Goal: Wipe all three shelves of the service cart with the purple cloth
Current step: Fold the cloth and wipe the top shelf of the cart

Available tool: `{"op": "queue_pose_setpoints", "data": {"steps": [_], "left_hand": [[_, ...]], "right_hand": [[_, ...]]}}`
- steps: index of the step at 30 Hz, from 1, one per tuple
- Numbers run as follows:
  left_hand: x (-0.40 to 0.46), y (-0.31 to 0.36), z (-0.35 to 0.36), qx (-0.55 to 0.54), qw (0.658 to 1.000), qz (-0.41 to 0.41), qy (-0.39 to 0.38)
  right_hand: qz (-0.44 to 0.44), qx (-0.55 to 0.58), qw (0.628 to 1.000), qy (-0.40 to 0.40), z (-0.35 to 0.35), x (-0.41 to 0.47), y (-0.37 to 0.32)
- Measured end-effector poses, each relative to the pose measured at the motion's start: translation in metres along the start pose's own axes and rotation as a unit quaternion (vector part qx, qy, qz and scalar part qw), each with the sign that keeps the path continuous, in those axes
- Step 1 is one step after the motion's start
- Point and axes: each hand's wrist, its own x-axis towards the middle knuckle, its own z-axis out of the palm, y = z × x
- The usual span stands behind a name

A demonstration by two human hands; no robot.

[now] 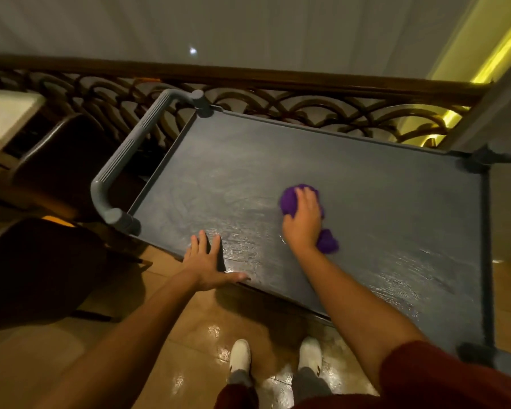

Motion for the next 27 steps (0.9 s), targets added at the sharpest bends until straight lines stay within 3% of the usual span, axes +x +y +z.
{"op": "queue_pose_setpoints", "data": {"steps": [3, 6, 9, 13, 17, 20, 23, 27], "left_hand": [[-0.007, -0.018, -0.009, -0.009, 0.998, 0.056, -0.013], [-0.016, -0.032, -0.025, -0.122, 0.981, 0.151, 0.027], [-0.023, -0.047, -0.034, -0.185, 0.967, 0.173, 0.029], [-0.027, -0.068, -0.04, -0.214, 0.964, 0.092, 0.125], [-0.037, -0.054, -0.051, -0.296, 0.936, 0.107, 0.16], [-0.063, -0.013, -0.064, -0.473, 0.869, 0.142, -0.025], [-0.095, 0.023, -0.061, -0.541, 0.792, 0.192, -0.207], [-0.127, 0.045, -0.042, -0.63, 0.698, 0.214, -0.264]], "right_hand": [[-0.049, 0.077, 0.99, -0.104, 0.045, -0.028, -0.054], [-0.095, 0.074, 0.971, -0.205, 0.072, -0.075, -0.079], [-0.04, 0.096, 0.969, -0.225, 0.058, -0.095, -0.069], [0.084, 0.177, 0.957, -0.215, 0.008, -0.105, -0.06], [0.101, 0.228, 0.947, -0.204, -0.047, -0.129, -0.07], [0.032, 0.182, 0.963, -0.196, -0.077, -0.156, -0.093], [-0.066, 0.099, 0.981, -0.155, -0.092, -0.183, -0.116], [-0.162, 0.038, 0.985, -0.053, -0.106, -0.217, -0.119]]}}
